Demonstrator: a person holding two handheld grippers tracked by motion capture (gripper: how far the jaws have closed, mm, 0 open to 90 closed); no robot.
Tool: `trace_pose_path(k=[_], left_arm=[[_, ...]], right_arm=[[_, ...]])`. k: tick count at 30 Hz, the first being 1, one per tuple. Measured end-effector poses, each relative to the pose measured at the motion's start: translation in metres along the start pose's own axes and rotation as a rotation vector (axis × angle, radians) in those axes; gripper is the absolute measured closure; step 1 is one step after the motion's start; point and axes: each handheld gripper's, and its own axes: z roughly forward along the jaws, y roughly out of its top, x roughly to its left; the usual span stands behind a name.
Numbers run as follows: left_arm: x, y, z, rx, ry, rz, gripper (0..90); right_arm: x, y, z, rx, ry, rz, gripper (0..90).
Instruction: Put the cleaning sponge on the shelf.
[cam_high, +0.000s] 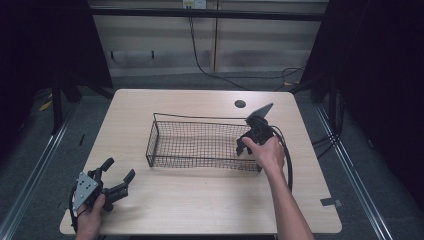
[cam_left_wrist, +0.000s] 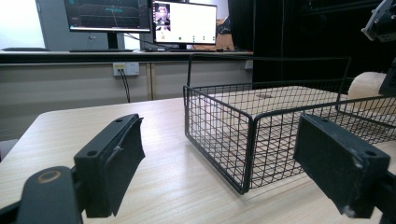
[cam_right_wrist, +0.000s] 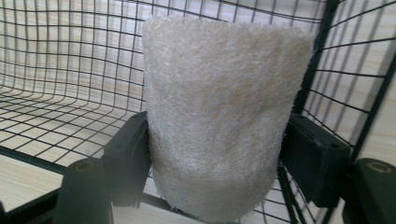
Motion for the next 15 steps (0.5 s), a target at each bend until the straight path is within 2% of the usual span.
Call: trace_pose_path(k=[2, 8, 10, 15], left_arm=[[0.000, 0.000, 0.000, 0.002, -0.001, 0.001, 15.5], [0.000, 0.000, 0.000, 0.001, -0.002, 0.000, 15.5], [0.000, 0.000, 0.000, 0.001, -0.001, 0.001, 15.5], [0.001, 0.000, 0.000, 0.003, -0.004, 0.009, 15.5]], right_arm=[[0.002, 0.000, 0.002, 0.011, -0.026, 0.010, 29.4], [0.005, 0.001, 0.008, 0.015, -0.057, 0.013, 29.4], [0.006, 0.002, 0.009, 0.030, -0.064, 0.015, 29.3], [0.006, 0.002, 0.012, 0.020, -0.065, 0.023, 29.3]])
